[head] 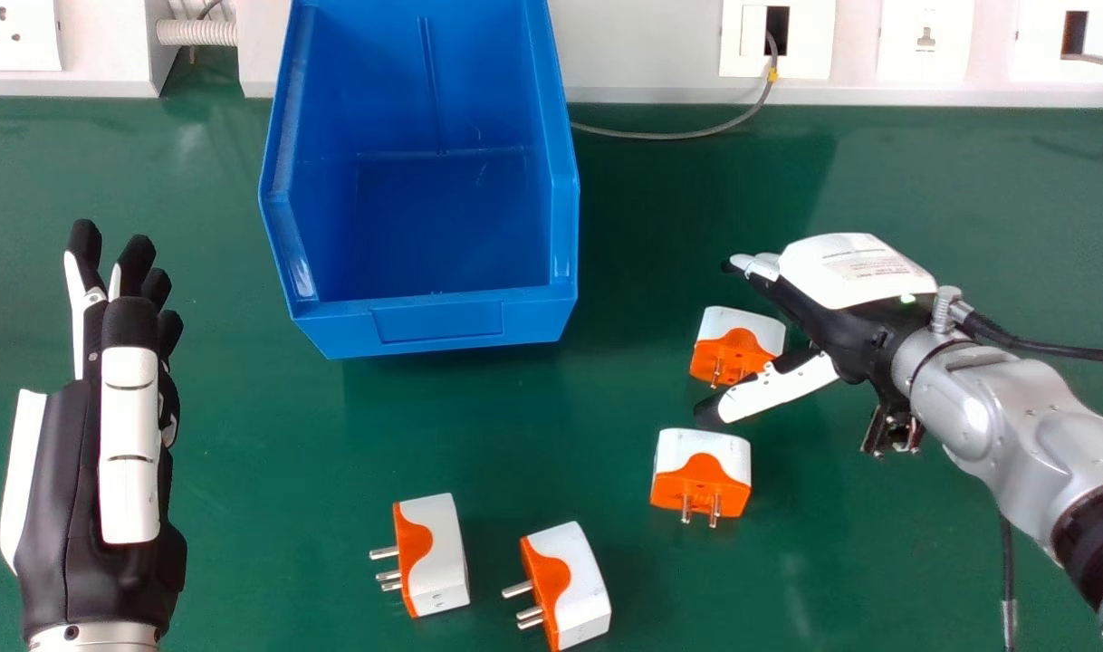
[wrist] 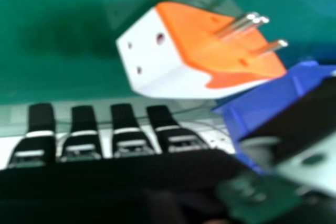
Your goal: Pick all objects and put in blue box
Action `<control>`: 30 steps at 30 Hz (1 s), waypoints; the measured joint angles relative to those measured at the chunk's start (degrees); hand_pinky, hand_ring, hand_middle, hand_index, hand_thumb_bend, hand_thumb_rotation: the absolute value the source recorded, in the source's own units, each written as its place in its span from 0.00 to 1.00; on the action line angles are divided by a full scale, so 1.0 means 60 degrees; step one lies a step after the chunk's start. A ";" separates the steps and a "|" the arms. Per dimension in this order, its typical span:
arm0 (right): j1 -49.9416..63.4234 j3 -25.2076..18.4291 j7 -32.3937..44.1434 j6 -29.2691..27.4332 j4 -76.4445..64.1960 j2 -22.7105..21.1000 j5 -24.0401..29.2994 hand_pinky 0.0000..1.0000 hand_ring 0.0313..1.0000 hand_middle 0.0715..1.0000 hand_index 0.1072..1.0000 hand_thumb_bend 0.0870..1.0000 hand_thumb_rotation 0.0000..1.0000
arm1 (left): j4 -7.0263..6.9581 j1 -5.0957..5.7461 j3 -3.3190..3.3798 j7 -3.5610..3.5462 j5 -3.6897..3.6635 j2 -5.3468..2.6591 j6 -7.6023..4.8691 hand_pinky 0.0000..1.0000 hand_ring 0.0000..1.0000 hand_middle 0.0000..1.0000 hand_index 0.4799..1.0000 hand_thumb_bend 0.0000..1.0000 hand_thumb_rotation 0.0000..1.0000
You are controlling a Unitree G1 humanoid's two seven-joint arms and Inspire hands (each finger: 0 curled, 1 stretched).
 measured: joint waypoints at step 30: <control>-0.0622 0.0224 -0.0575 0.0597 0.1154 0.0347 -0.0271 0.85 0.90 0.91 0.90 0.73 0.69 | -0.0297 0.0022 0.0133 -0.0049 -0.0149 0.0004 0.0253 1.00 1.00 1.00 1.00 0.63 0.96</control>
